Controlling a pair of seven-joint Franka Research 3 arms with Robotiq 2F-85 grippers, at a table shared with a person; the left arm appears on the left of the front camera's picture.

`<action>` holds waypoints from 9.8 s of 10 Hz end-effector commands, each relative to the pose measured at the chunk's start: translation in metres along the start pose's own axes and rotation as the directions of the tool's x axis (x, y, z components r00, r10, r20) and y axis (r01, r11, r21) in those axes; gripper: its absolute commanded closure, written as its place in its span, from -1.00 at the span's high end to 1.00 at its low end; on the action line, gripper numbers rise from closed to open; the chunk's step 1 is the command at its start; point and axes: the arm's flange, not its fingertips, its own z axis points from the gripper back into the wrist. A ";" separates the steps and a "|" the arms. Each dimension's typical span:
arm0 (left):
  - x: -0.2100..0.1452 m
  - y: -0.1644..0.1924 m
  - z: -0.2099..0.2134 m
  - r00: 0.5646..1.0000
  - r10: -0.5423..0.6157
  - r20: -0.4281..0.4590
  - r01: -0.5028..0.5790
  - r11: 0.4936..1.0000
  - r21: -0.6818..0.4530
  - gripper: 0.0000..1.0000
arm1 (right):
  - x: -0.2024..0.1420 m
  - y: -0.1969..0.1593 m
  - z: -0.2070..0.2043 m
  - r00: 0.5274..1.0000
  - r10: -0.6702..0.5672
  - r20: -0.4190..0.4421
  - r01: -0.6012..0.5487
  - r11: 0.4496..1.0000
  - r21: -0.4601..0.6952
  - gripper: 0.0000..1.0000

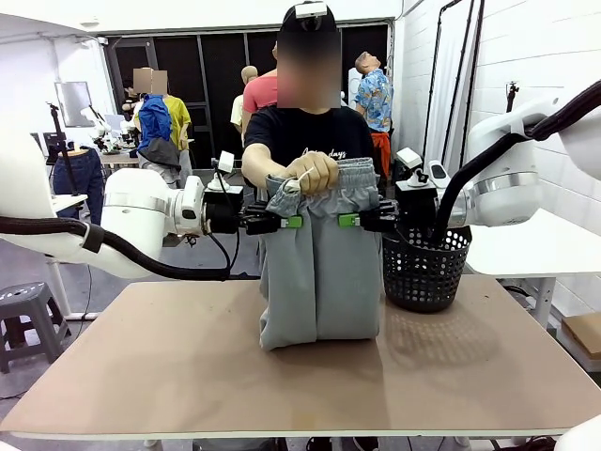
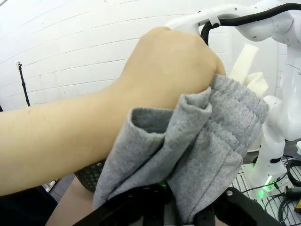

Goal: Fold the training pants.
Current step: Release the ends of the Training pants and then grab the overlapped ends, then fold the Training pants in half.

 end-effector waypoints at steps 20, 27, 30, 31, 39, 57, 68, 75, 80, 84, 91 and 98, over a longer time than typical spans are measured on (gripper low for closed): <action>-0.018 -0.032 0.052 0.996 -0.040 0.083 0.020 0.974 0.227 1.00 | -0.007 -0.003 0.021 0.997 -0.040 -0.070 0.031 0.992 -0.120 1.00; -0.021 -0.040 0.055 0.996 -0.083 0.041 0.064 0.936 0.346 1.00 | -0.009 -0.007 0.017 0.999 -0.041 -0.036 0.032 0.977 -0.212 1.00; -0.021 -0.035 0.053 0.995 -0.081 0.056 0.062 0.959 0.276 1.00 | -0.007 -0.010 0.016 0.998 -0.053 -0.015 0.051 0.994 -0.100 1.00; -0.020 -0.032 0.052 0.995 -0.084 0.057 0.067 0.965 0.255 1.00 | -0.007 -0.011 0.018 0.998 -0.060 -0.022 0.059 0.995 -0.076 1.00; -0.019 -0.016 0.025 0.998 -0.064 0.013 0.061 0.985 0.160 1.00 | -0.011 -0.007 0.005 0.998 -0.062 -0.028 0.063 0.998 0.014 1.00; -0.025 0.008 -0.017 0.986 0.105 0.126 -0.116 0.990 0.083 -0.95 | -0.013 -0.028 -0.025 0.993 -0.121 -0.011 0.120 0.992 -0.024 -0.96; -0.035 0.013 -0.011 0.991 0.103 0.081 -0.113 0.985 0.129 -1.00 | -0.014 -0.025 -0.020 0.991 -0.128 -0.024 0.128 0.992 -0.001 -1.00; -0.035 0.013 -0.011 0.991 0.103 0.081 -0.113 0.985 0.129 -1.00 | -0.014 -0.025 -0.020 0.991 -0.128 -0.024 0.128 0.992 -0.001 -1.00; -0.035 0.013 -0.011 0.991 0.103 0.081 -0.113 0.985 0.129 -1.00 | -0.014 -0.025 -0.020 0.991 -0.128 -0.024 0.128 0.992 -0.001 -1.00; -0.035 0.013 -0.011 0.991 0.103 0.081 -0.113 0.985 0.129 -1.00 | -0.014 -0.025 -0.020 0.991 -0.128 -0.024 0.128 0.992 -0.001 -1.00; -0.035 0.013 -0.011 0.991 0.103 0.081 -0.113 0.985 0.129 -1.00 | -0.014 -0.025 -0.020 0.991 -0.128 -0.024 0.128 0.992 -0.001 -1.00; -0.035 0.013 -0.011 0.991 0.103 0.081 -0.113 0.985 0.129 -1.00 | -0.014 -0.025 -0.020 0.991 -0.128 -0.024 0.128 0.992 -0.001 -1.00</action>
